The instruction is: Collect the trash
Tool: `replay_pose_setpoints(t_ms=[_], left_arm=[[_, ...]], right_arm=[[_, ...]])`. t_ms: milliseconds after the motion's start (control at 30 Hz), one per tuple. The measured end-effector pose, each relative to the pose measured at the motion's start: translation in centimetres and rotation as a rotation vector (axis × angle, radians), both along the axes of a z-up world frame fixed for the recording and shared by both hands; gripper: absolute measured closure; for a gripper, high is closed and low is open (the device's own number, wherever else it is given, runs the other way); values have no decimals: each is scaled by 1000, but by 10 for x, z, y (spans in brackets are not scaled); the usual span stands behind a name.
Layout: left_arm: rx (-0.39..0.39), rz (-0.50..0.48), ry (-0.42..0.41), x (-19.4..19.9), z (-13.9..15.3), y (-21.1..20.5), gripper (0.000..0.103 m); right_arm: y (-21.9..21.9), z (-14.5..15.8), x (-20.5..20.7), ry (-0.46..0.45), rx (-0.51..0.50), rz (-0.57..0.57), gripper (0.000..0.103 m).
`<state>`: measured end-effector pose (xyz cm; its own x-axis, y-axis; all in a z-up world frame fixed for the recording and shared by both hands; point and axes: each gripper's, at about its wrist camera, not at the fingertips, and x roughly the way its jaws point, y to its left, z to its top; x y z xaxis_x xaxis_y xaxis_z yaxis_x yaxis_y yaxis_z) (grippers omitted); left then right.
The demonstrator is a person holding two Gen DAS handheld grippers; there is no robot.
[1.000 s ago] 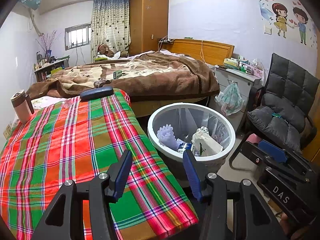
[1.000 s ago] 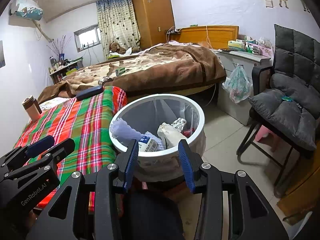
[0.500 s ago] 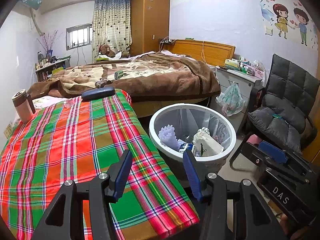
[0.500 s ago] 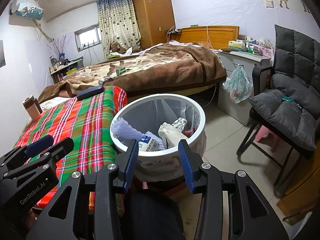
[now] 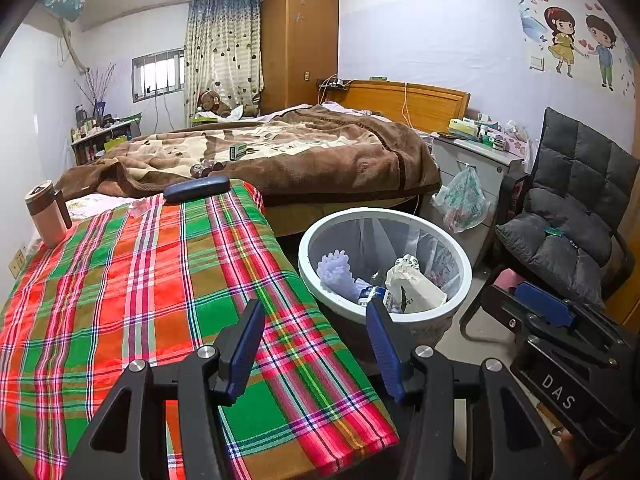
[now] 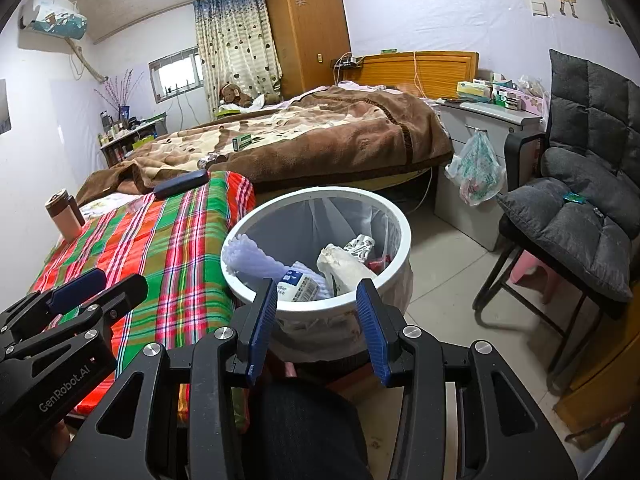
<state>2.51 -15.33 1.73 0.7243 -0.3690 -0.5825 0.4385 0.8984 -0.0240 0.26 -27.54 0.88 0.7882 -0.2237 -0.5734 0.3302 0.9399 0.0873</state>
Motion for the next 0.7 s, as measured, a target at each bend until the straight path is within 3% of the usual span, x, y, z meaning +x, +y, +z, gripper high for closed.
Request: replay_pose_setpoints(t_ms=[700], left_arm=[[-3, 3, 6, 2, -3, 1, 51]], right_arm=[[3, 1, 1, 3, 0, 5, 60]])
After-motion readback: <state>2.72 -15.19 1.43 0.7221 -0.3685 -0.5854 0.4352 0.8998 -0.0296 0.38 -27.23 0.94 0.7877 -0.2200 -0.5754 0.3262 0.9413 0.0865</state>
